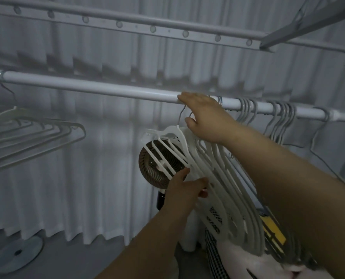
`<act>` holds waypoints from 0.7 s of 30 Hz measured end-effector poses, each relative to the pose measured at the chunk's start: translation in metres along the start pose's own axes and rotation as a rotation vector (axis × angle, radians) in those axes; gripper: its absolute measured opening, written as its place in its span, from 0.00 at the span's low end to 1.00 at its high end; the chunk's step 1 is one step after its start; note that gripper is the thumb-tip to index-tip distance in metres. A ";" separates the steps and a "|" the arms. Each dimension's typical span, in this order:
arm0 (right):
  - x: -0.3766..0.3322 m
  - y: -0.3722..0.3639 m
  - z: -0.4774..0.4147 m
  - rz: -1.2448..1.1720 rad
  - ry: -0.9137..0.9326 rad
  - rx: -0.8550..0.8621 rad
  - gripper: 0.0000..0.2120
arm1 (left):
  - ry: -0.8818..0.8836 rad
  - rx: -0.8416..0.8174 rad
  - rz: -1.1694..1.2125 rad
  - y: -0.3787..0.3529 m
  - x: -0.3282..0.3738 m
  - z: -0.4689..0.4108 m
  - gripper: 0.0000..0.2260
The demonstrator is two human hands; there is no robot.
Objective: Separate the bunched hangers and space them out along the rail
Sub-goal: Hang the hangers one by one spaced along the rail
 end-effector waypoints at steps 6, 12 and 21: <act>-0.002 0.004 -0.005 0.024 -0.016 0.053 0.26 | -0.013 0.009 -0.064 0.019 0.007 0.007 0.16; 0.000 0.001 -0.020 0.061 -0.133 0.129 0.24 | -0.146 0.078 -0.083 0.067 0.028 0.020 0.11; -0.026 -0.015 -0.056 0.121 -0.139 0.136 0.25 | -0.184 0.186 -0.076 0.157 0.055 0.027 0.15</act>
Point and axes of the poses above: each hand's wrist, its own z-axis away from the middle knuckle, its own y-axis out of the back of the hand, x = y × z, the point moved 5 cm from there along -z, towards the middle knuckle, and after that the axes turned 13 degrees about y, right-handed, at the moved point
